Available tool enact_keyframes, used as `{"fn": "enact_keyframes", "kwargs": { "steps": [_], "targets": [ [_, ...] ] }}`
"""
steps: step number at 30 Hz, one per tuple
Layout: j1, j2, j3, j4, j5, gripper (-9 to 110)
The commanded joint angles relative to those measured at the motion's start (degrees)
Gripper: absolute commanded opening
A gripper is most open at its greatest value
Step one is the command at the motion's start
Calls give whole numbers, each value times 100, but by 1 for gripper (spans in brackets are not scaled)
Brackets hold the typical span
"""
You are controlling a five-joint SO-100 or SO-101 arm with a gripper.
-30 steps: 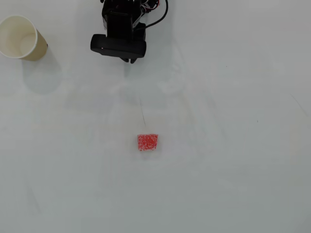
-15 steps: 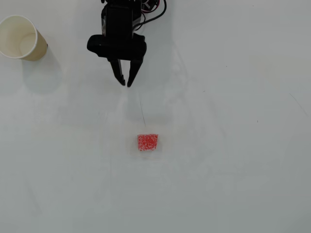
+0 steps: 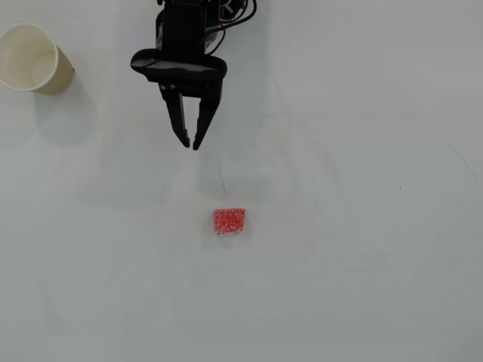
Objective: Pick up the cube and drop it in the cup.
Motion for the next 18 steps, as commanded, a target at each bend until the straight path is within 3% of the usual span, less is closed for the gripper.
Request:
{"fn": "enact_keyframes", "kwargs": {
  "steps": [1, 18],
  "targets": [
    [-53, 141, 193, -176, 18, 0],
    [-132, 141, 193, -149, 18, 0]
  ]
}}
